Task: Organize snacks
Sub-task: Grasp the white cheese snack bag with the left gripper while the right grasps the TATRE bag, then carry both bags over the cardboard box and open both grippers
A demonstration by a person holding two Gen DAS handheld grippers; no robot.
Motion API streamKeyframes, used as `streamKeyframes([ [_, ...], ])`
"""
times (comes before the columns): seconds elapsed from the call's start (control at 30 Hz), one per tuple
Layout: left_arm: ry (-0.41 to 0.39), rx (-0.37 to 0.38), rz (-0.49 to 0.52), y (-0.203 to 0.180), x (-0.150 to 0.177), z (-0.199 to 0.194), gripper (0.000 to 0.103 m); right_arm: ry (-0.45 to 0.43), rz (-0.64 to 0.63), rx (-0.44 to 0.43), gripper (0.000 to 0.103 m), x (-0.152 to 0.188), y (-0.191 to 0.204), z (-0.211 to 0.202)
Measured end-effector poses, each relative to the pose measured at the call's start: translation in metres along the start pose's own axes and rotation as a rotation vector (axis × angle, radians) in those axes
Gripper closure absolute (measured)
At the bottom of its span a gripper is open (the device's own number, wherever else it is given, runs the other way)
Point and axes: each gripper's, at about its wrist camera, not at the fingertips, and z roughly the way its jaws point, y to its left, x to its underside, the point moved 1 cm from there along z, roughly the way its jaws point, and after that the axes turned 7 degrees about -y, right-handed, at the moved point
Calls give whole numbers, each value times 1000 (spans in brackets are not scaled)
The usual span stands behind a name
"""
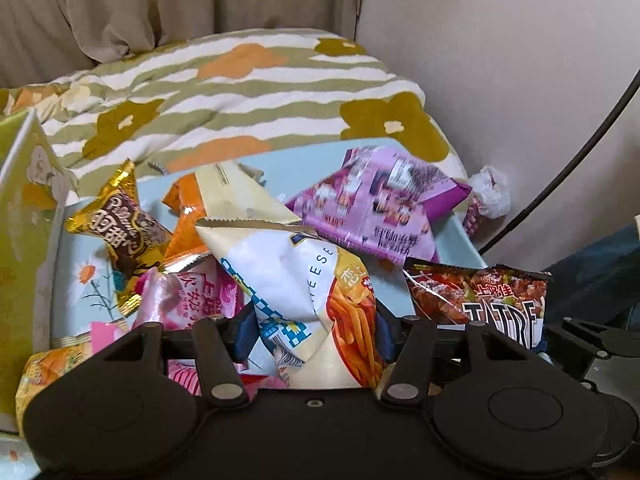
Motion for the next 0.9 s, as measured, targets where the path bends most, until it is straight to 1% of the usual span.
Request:
streamKeyframes([
  [0.17,-55,-26,-27,0,-2,-27,43,-25,-35,-29,24,0,2,-17],
  [0.33,-144,-70,-68,7,-12,-68,43,-52,-71,-74,24,-12,9,-34],
  [0.43,-206,-123,-75,15,-18,-93,43,-76,-98,-102,24,-25,18,-44],
  [0.53,-259,-197,-71,27,-23,-115,43,-119,-126,-144,24,-41,31,-55],
  [0.73,-322,-289,-141,76,-25,-151,43,-182,-204,-237,24,-72,78,-74],
  [0.8,-338,-319,-161,98,-26,-160,43,-191,-227,-269,24,-80,98,-75],
  [0.9,-348,-342,-190,133,-28,-173,43,-209,-263,-308,24,-91,132,-75],
])
